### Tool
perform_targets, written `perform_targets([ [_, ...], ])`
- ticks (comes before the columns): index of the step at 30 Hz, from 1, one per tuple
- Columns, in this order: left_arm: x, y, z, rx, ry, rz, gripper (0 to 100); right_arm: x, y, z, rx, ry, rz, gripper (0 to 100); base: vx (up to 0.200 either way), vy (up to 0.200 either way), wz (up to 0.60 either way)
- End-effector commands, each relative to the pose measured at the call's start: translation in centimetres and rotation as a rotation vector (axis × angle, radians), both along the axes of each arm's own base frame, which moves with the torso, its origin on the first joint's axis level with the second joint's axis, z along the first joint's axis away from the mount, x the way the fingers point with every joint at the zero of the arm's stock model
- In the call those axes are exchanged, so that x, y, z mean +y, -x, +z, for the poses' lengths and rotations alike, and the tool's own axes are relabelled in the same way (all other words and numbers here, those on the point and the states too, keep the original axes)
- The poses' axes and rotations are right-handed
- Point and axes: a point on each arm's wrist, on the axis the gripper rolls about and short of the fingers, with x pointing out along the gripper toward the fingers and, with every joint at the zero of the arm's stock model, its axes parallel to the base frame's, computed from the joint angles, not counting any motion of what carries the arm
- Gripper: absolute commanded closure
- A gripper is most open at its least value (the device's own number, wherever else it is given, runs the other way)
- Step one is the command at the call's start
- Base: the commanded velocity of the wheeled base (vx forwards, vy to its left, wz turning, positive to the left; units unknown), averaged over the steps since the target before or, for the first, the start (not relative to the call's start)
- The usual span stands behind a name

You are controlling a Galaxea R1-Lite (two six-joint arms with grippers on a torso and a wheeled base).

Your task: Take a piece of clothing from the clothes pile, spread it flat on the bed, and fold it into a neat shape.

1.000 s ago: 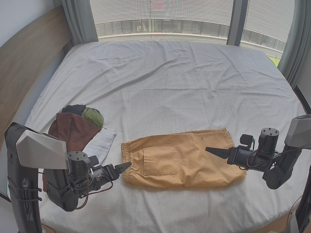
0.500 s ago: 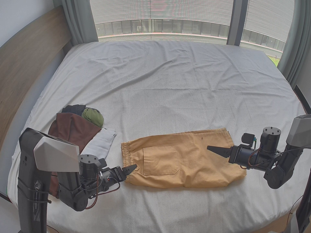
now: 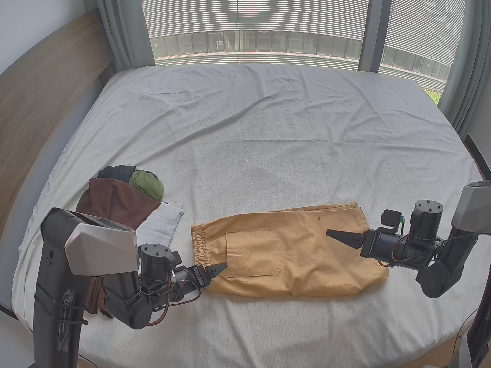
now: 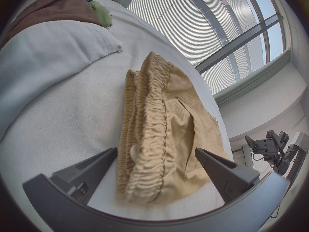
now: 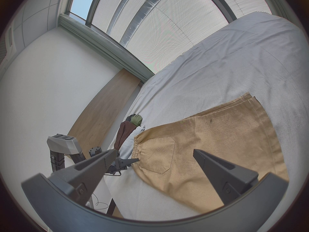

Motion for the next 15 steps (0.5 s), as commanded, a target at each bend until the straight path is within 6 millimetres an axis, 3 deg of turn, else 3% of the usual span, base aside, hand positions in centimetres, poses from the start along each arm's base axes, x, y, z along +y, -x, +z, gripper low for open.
perform_targets([
  [1, -0.5, -0.8, 0.4, -0.026, 0.016, -0.004, 0, 0.0, 0.0, -0.1, 0.004, 0.001, 0.001, 0, 0.0, 0.0, 0.0],
  [15, -1.1, -2.2, 1.5, -0.021, 0.099, 0.035, 0, 0.1, 0.1, -0.2, 0.007, 0.001, 0.004, 0, 0.0, 0.0, 0.0],
])
